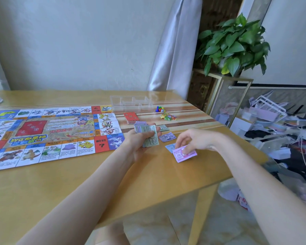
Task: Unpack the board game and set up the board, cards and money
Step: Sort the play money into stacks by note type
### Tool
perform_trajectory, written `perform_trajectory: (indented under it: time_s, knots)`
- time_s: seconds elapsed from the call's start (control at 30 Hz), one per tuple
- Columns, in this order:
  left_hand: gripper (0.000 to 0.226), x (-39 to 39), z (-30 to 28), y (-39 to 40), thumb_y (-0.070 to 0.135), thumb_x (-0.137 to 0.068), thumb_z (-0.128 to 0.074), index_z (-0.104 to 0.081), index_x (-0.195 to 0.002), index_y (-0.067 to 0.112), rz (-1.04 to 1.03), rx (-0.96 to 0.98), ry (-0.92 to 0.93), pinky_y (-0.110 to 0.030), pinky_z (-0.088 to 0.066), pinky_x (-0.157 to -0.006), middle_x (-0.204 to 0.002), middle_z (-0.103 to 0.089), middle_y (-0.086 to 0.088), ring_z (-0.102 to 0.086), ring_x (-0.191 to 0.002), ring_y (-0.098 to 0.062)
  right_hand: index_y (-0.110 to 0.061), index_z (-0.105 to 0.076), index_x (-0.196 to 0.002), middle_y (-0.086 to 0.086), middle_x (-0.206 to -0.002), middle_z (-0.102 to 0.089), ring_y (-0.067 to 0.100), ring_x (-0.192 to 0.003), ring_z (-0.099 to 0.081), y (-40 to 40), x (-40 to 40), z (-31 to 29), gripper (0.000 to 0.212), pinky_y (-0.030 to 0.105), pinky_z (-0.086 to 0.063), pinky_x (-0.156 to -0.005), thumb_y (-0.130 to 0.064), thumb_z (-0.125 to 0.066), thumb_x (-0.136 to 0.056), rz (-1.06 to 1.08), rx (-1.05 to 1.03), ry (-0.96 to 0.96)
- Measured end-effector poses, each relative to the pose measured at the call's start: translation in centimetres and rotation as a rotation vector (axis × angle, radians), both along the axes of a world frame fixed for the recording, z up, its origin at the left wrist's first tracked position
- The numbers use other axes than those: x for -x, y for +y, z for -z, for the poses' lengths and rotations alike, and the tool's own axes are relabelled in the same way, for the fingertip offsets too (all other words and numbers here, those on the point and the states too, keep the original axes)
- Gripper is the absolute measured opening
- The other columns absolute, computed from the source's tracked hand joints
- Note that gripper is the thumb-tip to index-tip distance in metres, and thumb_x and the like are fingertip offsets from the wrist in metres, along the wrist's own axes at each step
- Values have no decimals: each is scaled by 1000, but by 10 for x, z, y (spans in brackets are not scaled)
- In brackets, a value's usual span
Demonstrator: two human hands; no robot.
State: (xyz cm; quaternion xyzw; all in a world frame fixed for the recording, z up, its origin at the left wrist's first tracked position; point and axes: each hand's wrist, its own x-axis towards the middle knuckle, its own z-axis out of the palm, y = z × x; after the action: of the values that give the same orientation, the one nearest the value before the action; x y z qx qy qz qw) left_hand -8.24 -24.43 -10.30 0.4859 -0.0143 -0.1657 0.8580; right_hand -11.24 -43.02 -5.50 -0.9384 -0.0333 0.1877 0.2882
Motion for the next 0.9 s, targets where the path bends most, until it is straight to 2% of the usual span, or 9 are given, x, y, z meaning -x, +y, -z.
perform_trajectory:
  time_s: [0.2,0.3,0.4,0.47,0.57,0.67,0.77,0.83,0.9]
  knots:
    - [25,-2,-5,1,-10,-91,-46,-59,-98,11,1,-9,-8,-27,-56,-71,-96,-69,-8,-69,-76,-14,-15,-62,-83,1,-77,-59,7,-62,-55,-2,-1,-7,20,10,-41,-52,5,-65,-80,-20,72,14]
    - [24,0,-4,-2,-9,-91,-45,-58,-99,11,18,4,17,-25,-57,-67,-97,-69,-8,-69,-78,-16,-19,-62,-76,-1,-76,-60,7,-60,-55,-1,0,-2,22,13,-41,-50,3,-66,-80,-25,209,10]
    - [22,4,-1,-7,-10,-91,-45,-56,-99,8,24,13,47,-25,-57,-55,-86,-71,-6,-71,-66,-13,-16,-63,-79,-1,-76,-60,8,-60,-55,1,1,3,17,15,-41,-52,1,-66,-81,2,261,-16]
    - [21,6,0,-12,-10,-91,-45,-55,-97,7,39,9,54,-25,-57,-53,-84,-71,-6,-70,-64,-12,-15,-62,-79,-2,-75,-59,9,-61,-55,4,2,3,17,18,-42,-56,2,-66,-81,7,276,-13]
    - [20,7,1,-16,-9,-92,-45,-56,-98,7,53,1,56,-26,-57,-59,-95,-69,-6,-69,-66,-12,-17,-60,-79,-2,-84,-56,15,-77,-54,9,2,-1,17,26,-43,-68,-4,-71,-79,10,370,-27]
    - [19,6,-1,-13,-9,-92,-45,-55,-103,4,64,-15,37,-26,-57,-56,-93,-70,-5,-70,-64,-11,-16,-60,-88,-1,-95,-53,18,-91,-50,13,4,-5,16,30,-40,-74,-11,-72,-80,5,466,-20]
    - [21,4,-3,-6,-9,-92,-45,-56,-98,6,68,24,23,-25,-57,-55,-84,-73,-3,-71,-65,-12,-17,-62,-81,-2,-92,-58,17,-91,-53,14,2,-11,8,28,-42,-75,-13,-68,-83,34,367,-133]
    - [22,2,-4,-2,-10,-92,-44,-58,-96,8,65,51,9,-24,-57,-56,-81,-73,-4,-71,-67,-13,-17,-63,-78,-4,-85,-61,16,-88,-56,18,-5,-14,8,28,-45,-73,-18,-66,-85,96,167,-318]
    - [23,1,-4,1,-9,-92,-45,-58,-97,8,67,80,7,-23,-57,-56,-86,-71,-6,-71,-66,-12,-17,-62,-79,-5,-79,-61,17,-81,-58,27,-11,-13,13,32,-49,-74,-28,-68,-83,148,-115,-396]
